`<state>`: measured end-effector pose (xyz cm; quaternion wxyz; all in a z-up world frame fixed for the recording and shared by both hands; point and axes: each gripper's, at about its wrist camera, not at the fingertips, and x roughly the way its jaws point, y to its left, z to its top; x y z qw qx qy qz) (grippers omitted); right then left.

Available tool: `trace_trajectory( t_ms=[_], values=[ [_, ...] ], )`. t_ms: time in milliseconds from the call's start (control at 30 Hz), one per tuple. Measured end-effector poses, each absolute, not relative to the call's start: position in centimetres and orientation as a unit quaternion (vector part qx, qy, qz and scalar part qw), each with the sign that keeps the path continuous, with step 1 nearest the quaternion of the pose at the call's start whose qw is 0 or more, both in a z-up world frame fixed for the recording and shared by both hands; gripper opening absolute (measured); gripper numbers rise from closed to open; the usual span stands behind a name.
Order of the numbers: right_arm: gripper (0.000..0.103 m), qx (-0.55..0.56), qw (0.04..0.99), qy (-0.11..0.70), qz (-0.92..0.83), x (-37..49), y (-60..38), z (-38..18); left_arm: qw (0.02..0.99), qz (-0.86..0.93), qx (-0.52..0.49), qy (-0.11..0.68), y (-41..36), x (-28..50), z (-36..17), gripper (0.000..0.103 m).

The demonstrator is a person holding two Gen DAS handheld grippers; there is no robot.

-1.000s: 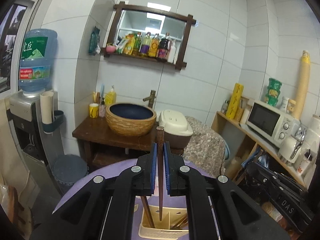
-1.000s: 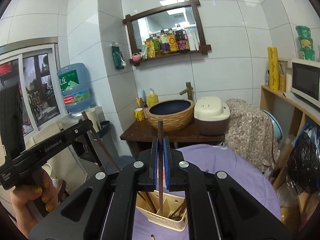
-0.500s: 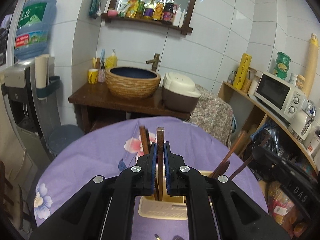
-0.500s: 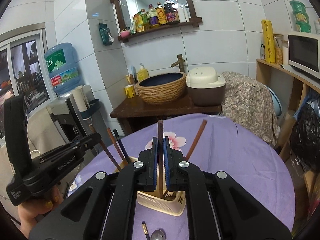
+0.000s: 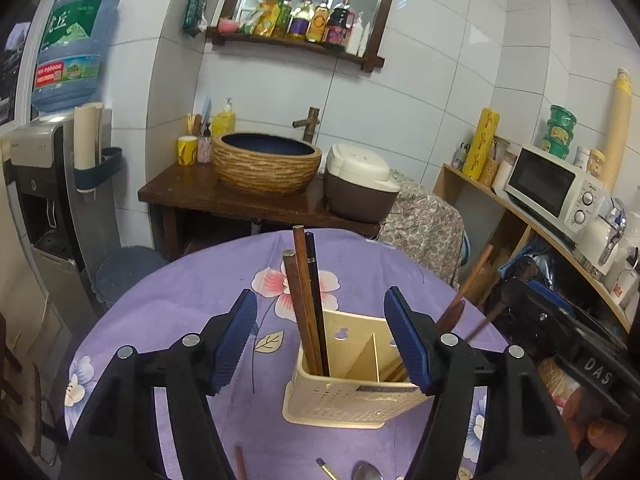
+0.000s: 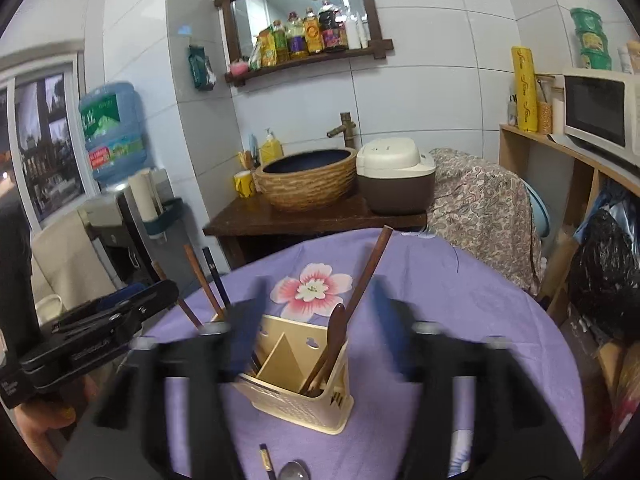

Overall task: Organize utensils
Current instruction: 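Open both tools to release the chopsticks and withdraw from the holder, then grasp a metal spoon with left tool while right tool grasps another metal spoon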

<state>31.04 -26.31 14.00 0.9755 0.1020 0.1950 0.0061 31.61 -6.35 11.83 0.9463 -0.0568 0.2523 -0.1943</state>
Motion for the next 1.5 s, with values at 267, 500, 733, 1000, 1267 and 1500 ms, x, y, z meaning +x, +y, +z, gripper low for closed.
trace_trajectory(
  t_ms=[267, 500, 733, 1000, 1267, 1500],
  values=[
    [0.081, 0.078, 0.981, 0.178, -0.024, 28.0, -26.4, 13.3, 0.941, -0.238, -0.032, 0.239, -5.1, 26.7, 10.3, 0.082],
    [0.081, 0.068, 0.976, 0.205, -0.005, 24.8, -26.1, 11.3, 0.927, -0.273, -0.005, 0.259, -3.7, 23.9, 7.3, 0.087],
    [0.081, 0.05, 0.963, 0.265, 0.024, 22.5, -24.4, 6.6, 0.914, -0.285, 0.012, 0.29, -2.0, 22.0, 3.8, 0.087],
    [0.081, 0.043, 0.946, 0.319, 0.043, 20.3, -22.8, 0.8, 0.9, -0.289, 0.022, 0.326, -0.3, 20.4, 0.3, 0.087],
    [0.081, 0.033, 0.94, 0.339, 0.019, 18.9, -21.7, -2.4, 0.895, -0.303, 0.028, 0.327, 0.3, 18.7, -1.1, 0.087],
    [0.081, 0.035, 0.938, 0.345, 0.009, 18.4, -22.2, -3.2, 0.879, -0.331, 0.056, 0.338, -0.8, 17.4, -2.7, 0.08]
  ],
)
